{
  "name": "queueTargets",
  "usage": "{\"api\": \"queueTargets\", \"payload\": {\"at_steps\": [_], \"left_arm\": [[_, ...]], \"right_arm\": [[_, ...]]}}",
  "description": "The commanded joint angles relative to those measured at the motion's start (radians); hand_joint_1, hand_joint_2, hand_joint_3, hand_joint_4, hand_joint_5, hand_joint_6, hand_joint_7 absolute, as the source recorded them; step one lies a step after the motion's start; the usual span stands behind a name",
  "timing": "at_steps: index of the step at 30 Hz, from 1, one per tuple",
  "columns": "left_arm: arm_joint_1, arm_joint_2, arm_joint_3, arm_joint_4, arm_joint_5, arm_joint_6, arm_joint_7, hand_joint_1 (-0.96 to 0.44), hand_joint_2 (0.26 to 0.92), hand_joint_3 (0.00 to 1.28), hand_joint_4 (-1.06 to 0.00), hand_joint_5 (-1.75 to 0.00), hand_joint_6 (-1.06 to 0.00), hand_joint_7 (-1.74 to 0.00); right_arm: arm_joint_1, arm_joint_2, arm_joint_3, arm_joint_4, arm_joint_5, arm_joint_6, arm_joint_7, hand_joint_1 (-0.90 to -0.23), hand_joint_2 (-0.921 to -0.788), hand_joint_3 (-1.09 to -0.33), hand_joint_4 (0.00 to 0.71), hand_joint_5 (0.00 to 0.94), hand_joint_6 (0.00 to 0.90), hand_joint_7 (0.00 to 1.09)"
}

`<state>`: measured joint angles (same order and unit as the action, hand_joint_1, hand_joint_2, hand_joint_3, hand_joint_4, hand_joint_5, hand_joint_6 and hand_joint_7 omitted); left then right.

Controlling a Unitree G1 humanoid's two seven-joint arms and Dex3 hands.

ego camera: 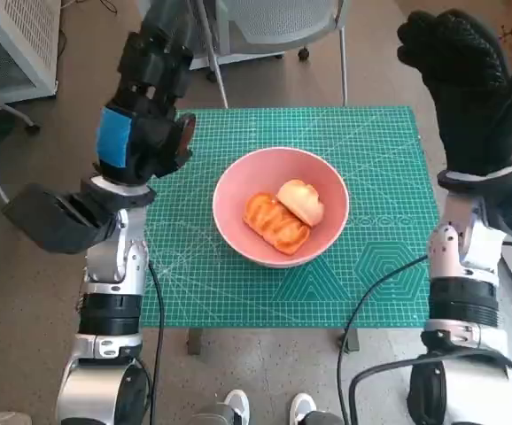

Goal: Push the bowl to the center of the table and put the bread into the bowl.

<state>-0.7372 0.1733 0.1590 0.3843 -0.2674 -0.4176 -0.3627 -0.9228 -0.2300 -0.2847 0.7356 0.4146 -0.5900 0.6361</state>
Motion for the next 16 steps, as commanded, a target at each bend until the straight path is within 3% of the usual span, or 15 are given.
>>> {"api": "queueTargets", "payload": {"at_steps": [1, 16], "left_arm": [[0.016, -0.017, -0.013, -0.013, 0.018, -0.017, 0.01, -0.74, 0.921, 0.51, 0.0, 0.0, 0.0, -0.26], [0.04, -0.032, -0.02, -0.051, -0.012, 0.038, -0.005, -0.75, 0.921, 0.51, 0.0, 0.0, 0.0, -0.23]], "right_arm": [[0.02, 0.007, -0.002, 0.013, 0.004, -0.006, 0.019, -0.658, -0.921, -0.651, 0.299, 0.001, 0.39, 0.0], [0.039, 0.007, 0.002, 0.008, 0.004, -0.019, 0.032, -0.668, -0.921, -0.65, 0.296, 0.0, 0.39, 0.0]]}}
